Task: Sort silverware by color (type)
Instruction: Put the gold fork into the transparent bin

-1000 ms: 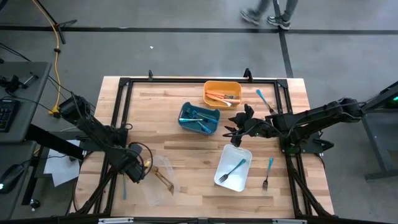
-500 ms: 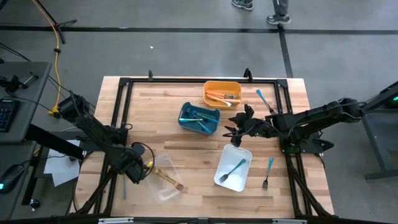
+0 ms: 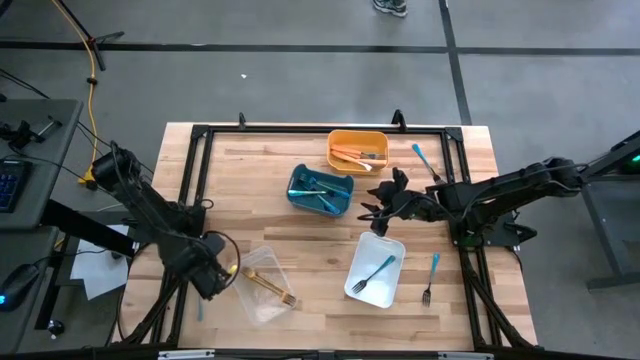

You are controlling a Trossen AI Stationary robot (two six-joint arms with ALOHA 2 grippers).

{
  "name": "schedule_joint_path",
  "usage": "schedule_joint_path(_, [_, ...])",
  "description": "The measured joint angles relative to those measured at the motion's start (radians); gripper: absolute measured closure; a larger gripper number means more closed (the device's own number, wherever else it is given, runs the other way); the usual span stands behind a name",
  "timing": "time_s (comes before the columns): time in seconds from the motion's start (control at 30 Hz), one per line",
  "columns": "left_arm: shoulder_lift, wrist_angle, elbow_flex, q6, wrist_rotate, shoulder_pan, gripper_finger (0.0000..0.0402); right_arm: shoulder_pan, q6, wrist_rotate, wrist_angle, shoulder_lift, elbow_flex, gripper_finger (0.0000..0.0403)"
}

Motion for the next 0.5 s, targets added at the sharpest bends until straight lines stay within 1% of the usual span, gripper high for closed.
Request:
schedule_joint_path(0.1, [-0.001,0.055,-0.032,-0.034,0.005,-0.015,0.0241,0.0,0.0,0.001,0.003,0.01,0.0,0.0219])
schedule_joint_path(0.27, [0.001,0.148,-0.117,-0.063,0.061,-0.023,0.0241,0.0,0.001,0.0,0.0,0.041,0.0,0.0219])
schedule_joint_path(0.5, [-0.001,0.212,-0.155,-0.073,0.061,-0.023,0.0241,0.0,0.0,0.0,0.024,0.103,0.0,0.0219])
